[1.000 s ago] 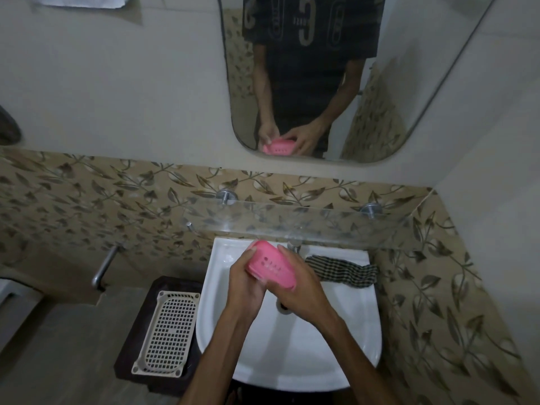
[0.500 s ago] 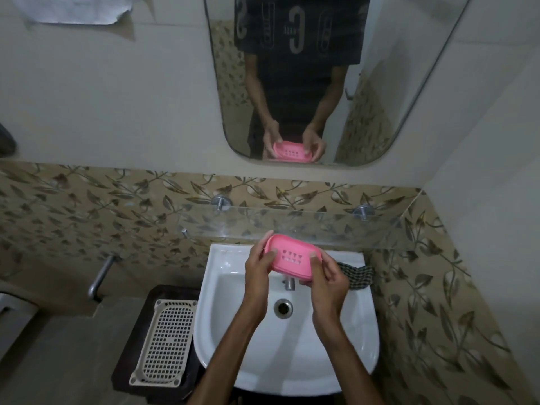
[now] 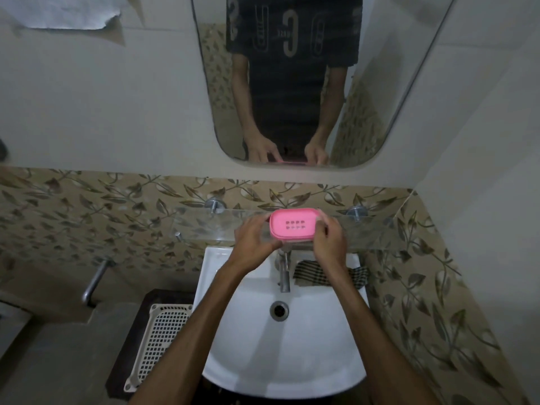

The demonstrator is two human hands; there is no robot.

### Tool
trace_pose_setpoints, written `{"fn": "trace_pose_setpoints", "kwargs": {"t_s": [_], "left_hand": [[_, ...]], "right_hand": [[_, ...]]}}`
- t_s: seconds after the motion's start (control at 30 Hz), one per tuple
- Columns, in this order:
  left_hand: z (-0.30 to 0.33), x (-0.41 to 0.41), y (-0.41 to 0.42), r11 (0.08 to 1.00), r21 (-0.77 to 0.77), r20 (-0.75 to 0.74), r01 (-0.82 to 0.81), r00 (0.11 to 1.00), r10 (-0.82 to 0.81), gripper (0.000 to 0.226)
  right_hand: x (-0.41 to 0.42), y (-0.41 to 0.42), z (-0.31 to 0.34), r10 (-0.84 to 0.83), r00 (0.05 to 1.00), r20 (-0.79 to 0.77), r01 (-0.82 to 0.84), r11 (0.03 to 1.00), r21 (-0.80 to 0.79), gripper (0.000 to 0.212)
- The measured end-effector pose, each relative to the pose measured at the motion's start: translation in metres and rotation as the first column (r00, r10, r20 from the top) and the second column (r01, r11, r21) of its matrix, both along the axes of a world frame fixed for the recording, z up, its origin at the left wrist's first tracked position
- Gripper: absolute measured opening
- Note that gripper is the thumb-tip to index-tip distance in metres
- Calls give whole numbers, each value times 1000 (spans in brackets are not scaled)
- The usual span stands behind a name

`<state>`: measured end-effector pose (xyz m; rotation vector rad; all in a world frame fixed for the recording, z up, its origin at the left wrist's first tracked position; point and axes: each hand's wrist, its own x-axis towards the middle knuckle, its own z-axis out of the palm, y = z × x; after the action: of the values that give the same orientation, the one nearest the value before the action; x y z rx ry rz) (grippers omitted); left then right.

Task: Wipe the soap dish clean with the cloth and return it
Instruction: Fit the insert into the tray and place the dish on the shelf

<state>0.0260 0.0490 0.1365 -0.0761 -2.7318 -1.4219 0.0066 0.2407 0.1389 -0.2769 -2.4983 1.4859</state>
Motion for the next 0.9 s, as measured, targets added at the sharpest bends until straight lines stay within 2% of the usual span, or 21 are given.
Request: {"fn": "trace_pose_setpoints", "kwargs": {"t_s": [0.07, 0.17, 0.33, 0.4, 0.5, 0.57, 0.67, 0.73, 0.83, 0.9], "left_hand": [[-4, -11, 1, 997, -80, 6, 15, 1000, -14, 68], [-13, -15, 1, 986, -161, 0, 34, 999, -34, 70], [-18, -15, 2, 984, -178, -28, 15, 999, -21, 71], [-16, -13, 6, 991, -136, -49, -8, 999, 1, 68], [-13, -5, 12, 997, 20, -70, -78, 994, 79, 68], [-13, 2, 17, 980, 171, 6, -105, 994, 105, 71], [-9, 8, 28, 923, 376, 95, -75, 995, 42, 54], [-6, 8, 35, 903, 425, 104, -59, 994, 17, 45], [-6, 6, 38, 906, 420, 89, -51, 996, 15, 37], [-9, 5, 38, 910, 412, 90, -41, 996, 4, 39]], "right_hand": [[-10, -2, -4, 14, 1000, -22, -11, 990, 140, 39], [-16, 0, -17, 53, 998, -28, -39, 926, 377, 37], [-15, 1, -28, 58, 996, -66, -17, 869, 495, 40], [-12, 1, -27, 44, 997, -69, -6, 880, 475, 48], [-3, -1, -23, 30, 994, -101, 4, 947, 320, 58], [4, -4, -24, 71, 991, -110, -45, 975, 219, 60], [13, -9, -31, 179, 980, -84, -161, 969, 187, 59], [16, -13, -36, 229, 971, -65, -211, 955, 208, 62], [16, -16, -39, 229, 971, -64, -213, 957, 196, 63], [15, -16, -40, 224, 973, -59, -209, 958, 194, 63]]}}
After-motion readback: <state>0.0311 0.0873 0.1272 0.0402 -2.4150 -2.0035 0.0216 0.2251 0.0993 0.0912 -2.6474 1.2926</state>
